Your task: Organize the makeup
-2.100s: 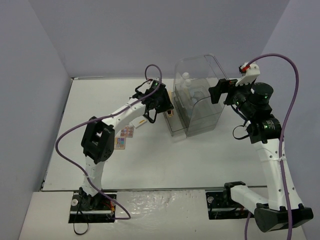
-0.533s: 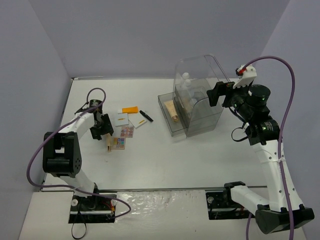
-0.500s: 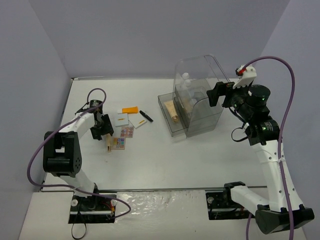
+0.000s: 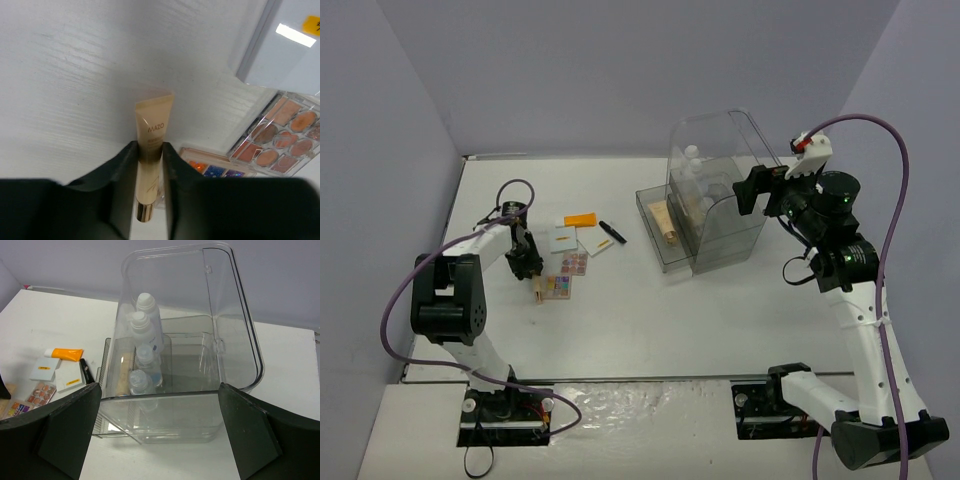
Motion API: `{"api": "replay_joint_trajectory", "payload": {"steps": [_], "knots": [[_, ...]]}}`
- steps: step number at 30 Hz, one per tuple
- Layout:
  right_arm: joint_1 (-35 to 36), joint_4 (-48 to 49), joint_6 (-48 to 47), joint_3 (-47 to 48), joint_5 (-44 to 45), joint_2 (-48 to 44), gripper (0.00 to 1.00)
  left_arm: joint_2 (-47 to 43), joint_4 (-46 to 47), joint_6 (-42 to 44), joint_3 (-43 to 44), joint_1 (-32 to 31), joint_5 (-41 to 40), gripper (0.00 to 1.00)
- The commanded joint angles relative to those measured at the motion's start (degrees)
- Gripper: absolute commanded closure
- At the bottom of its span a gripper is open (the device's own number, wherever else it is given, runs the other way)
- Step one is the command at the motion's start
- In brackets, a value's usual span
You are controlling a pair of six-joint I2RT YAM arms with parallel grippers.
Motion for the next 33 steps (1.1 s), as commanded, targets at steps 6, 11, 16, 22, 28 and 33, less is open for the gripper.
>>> {"api": "replay_joint_trajectory", "payload": {"steps": [6,11,16,22,28,33], "knots": [[0.6,3.6,-0.5,0.7,-0.2,-0.8,0.0,-9.2,-0.2,-2.0,4.6,0.3,4.7,1.0],[0.8,3.5,-0.5,0.7,0.0,-0.7,0.0,-13.8,0.9,-8.2,8.8,-3.2,8.5,1.0],[0.9,3.7,-0.6,0.9,-0.1,-0.4,0.0,-12.8,7.0,-18.0,14.3,-12.9,8.2,0.99],[1.0,3.6,-0.7,0.8,0.3,-0.9,0.0,-3.3,12.9,-25.0,25.3,-22.7,6.5,0.98],[1.0,3.3,-0.7,0.9,0.8,-1.6,0.0,6.5,17.1,-29.2,35.5,-28.6,5.6,0.96],[1.0,3.3,-0.8,0.6,1.0,-1.8,0.0,11.9,17.9,-30.8,40.3,-31.0,3.9,0.93]]}}
